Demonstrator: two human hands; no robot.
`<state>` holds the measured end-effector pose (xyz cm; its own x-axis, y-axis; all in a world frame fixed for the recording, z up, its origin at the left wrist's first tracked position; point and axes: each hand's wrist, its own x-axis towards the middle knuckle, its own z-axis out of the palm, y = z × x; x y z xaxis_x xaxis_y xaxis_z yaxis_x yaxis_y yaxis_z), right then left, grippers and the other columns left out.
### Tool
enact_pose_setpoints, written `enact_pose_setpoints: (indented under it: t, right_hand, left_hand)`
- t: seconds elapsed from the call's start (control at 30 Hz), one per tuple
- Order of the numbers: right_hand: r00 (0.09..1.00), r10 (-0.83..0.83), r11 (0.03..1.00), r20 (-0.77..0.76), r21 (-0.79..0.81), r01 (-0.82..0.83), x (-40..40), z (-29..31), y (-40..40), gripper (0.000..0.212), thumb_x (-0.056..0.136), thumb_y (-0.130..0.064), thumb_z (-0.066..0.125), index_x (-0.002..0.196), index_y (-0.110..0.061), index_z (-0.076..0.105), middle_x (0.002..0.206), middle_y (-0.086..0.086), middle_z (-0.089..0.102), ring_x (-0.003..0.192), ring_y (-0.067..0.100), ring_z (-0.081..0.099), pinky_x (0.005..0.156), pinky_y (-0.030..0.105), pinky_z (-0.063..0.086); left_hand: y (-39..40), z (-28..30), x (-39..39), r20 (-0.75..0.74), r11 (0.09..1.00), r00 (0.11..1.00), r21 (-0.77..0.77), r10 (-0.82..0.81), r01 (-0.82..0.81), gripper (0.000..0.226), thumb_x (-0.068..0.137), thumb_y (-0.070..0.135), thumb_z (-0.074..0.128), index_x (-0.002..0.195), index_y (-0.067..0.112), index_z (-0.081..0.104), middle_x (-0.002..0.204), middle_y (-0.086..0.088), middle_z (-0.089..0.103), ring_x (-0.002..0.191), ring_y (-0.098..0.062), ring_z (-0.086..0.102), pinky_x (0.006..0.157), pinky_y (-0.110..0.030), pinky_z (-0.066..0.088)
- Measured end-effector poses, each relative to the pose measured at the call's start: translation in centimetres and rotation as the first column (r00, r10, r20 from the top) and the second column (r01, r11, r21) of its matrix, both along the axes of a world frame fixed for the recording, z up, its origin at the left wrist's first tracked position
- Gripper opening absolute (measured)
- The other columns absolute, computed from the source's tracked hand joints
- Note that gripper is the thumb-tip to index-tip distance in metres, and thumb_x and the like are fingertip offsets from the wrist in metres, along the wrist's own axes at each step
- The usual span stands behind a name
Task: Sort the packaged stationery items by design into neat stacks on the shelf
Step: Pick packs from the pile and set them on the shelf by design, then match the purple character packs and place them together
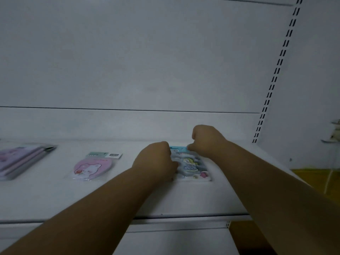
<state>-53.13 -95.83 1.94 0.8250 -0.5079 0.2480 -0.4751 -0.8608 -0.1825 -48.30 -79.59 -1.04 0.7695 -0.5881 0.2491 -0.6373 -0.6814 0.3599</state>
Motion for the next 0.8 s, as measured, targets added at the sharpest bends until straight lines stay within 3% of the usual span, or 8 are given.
enact_pose_setpoints:
  t: [0.17, 0.27, 0.5, 0.67, 0.8]
  right_hand:
    - [0.945, 0.213, 0.977, 0.247, -0.073, -0.201, 1.6, 2.3, 4.6, 0.038, 0.079, -0.038, 0.070, 0.110, -0.019, 0.059, 0.106, 0.004, 0.060, 0.084, 0.018, 0.056, 0.069, 0.028, 0.042]
    - [0.873, 0.364, 0.931, 0.324, -0.151, -0.332, 3.5, 4.3, 10.3, 0.042, 0.080, -0.039, 0.068, 0.116, -0.021, 0.055, 0.107, 0.002, 0.057, 0.091, 0.018, 0.057, 0.072, 0.028, 0.044]
    - [0.682, 0.648, 0.762, 0.339, -0.265, -0.592, 10.6, 7.6, 31.5, 0.041, 0.083, -0.040, 0.064, 0.117, -0.020, 0.052, 0.108, 0.003, 0.057, 0.093, 0.021, 0.057, 0.073, 0.032, 0.048]
    - [0.559, 0.761, 0.645, 0.329, -0.303, -0.701, 16.6, 8.3, 49.5, 0.039, 0.084, -0.040, 0.060, 0.117, -0.020, 0.052, 0.111, 0.004, 0.056, 0.090, 0.021, 0.055, 0.071, 0.032, 0.046]
    - [0.484, 0.812, 0.575, 0.327, -0.306, -0.758, 20.9, 8.5, 61.7, 0.040, 0.085, -0.041, 0.060, 0.117, -0.019, 0.051, 0.111, 0.006, 0.055, 0.094, 0.024, 0.053, 0.070, 0.033, 0.043]
  left_hand:
    - [3.8, 0.4, 1.4, 0.061, 0.998, 0.998, -0.058, 0.022, -0.018, 0.031, 0.083, 0.042, 0.067, 0.108, 0.025, 0.060, 0.100, 0.005, 0.066, 0.082, -0.013, 0.057, 0.072, -0.025, 0.047]
    - [9.5, 1.3, 3.2, 0.109, 0.993, 0.992, -0.103, 0.065, -0.054, 0.031, 0.084, 0.046, 0.064, 0.109, 0.028, 0.061, 0.095, 0.008, 0.060, 0.079, -0.009, 0.056, 0.069, -0.024, 0.045]
    - [31.5, 2.4, 8.0, 0.169, 0.945, 0.936, -0.163, 0.310, -0.284, 0.028, 0.088, 0.048, 0.059, 0.107, 0.028, 0.063, 0.095, 0.009, 0.061, 0.078, -0.007, 0.056, 0.070, -0.023, 0.045]
    - [49.4, 2.3, 10.5, 0.247, 0.891, 0.856, -0.117, 0.454, -0.439, 0.032, 0.087, 0.047, 0.059, 0.114, 0.030, 0.058, 0.101, 0.010, 0.059, 0.086, -0.009, 0.054, 0.074, -0.025, 0.046]
    - [61.4, 2.5, 12.3, 0.201, 0.817, 0.792, -0.092, 0.576, -0.570, 0.031, 0.087, 0.043, 0.061, 0.115, 0.030, 0.058, 0.104, 0.008, 0.059, 0.089, -0.010, 0.056, 0.078, -0.030, 0.054]
